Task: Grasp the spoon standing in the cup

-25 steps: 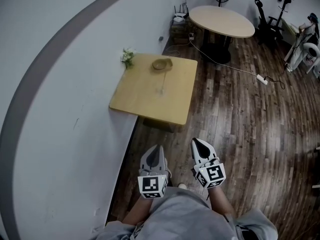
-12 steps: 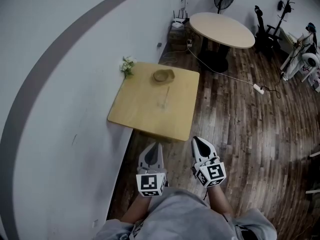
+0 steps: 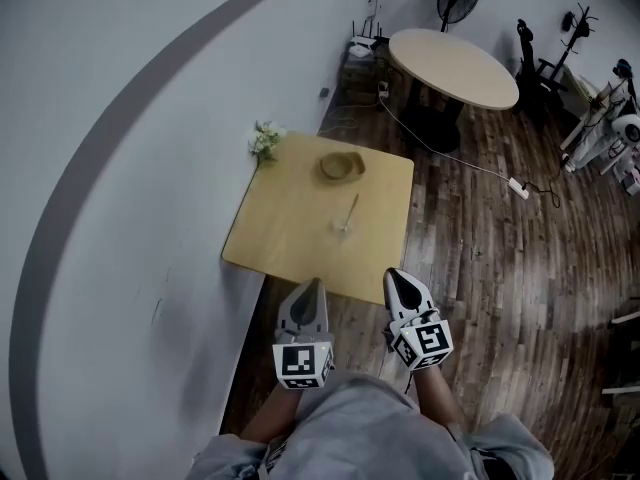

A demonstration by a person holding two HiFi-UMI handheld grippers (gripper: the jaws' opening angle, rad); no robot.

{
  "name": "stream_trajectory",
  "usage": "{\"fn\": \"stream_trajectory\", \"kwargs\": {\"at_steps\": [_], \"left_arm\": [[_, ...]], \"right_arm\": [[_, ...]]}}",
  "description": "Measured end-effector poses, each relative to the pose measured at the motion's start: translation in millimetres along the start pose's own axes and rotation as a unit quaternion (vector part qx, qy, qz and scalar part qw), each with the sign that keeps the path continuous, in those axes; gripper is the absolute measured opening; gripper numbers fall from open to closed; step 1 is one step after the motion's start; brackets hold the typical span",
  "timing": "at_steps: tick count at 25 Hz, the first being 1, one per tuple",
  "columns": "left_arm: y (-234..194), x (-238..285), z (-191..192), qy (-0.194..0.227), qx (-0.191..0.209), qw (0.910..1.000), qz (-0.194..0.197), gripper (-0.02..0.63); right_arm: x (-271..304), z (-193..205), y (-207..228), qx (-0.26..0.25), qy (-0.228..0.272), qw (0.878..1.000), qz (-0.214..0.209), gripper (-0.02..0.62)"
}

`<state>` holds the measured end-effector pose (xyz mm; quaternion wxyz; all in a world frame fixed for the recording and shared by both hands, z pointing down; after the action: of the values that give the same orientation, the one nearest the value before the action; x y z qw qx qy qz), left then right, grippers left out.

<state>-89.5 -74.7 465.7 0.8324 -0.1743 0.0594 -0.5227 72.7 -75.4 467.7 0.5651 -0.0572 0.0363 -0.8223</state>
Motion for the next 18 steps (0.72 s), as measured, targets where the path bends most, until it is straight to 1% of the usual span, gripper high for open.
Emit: {"fn": "stream_trajectory", "kwargs": {"at_steps": [3,8,14,18], "left_arm": [[-14.6,13.8,-7.7,0.001,-0.008,1.0,0.005,0.002],[-34.5,36.2,-13.4,0.005,-0.022,0.9997,0.011,0.002],[-46.2,60.6,-12.9,0.004,-0.029,0.9995,0.012,0.002],[-52.3,80.3,-10.0,0.002,-0.029,0.9996,0.001,0.002]], "right_arm": [[18.9,-3.2,1.9,0.006,-0.006,1.0,0.004,-0.002],[42.1,-4.6,2.2,-0.007,-0.014,1.0,0.008,-0.002],[63.9,9.3,12.5,-0.012,-0.027,1.0,0.012,-0.002],[81.3,30.0,21.7,-0.003,-0.044,0.999,-0.002,-0.002]]}}
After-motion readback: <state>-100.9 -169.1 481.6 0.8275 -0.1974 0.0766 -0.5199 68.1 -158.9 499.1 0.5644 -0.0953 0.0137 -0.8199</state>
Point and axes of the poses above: the fingertips, and each gripper's own axes: x forward along the fingers, y to its right, z out of its underside, the point moved 2 cm from there along -x, backward along the fingers, and after that the axes turned 13 degrees about -x, right-handed, at the moved point
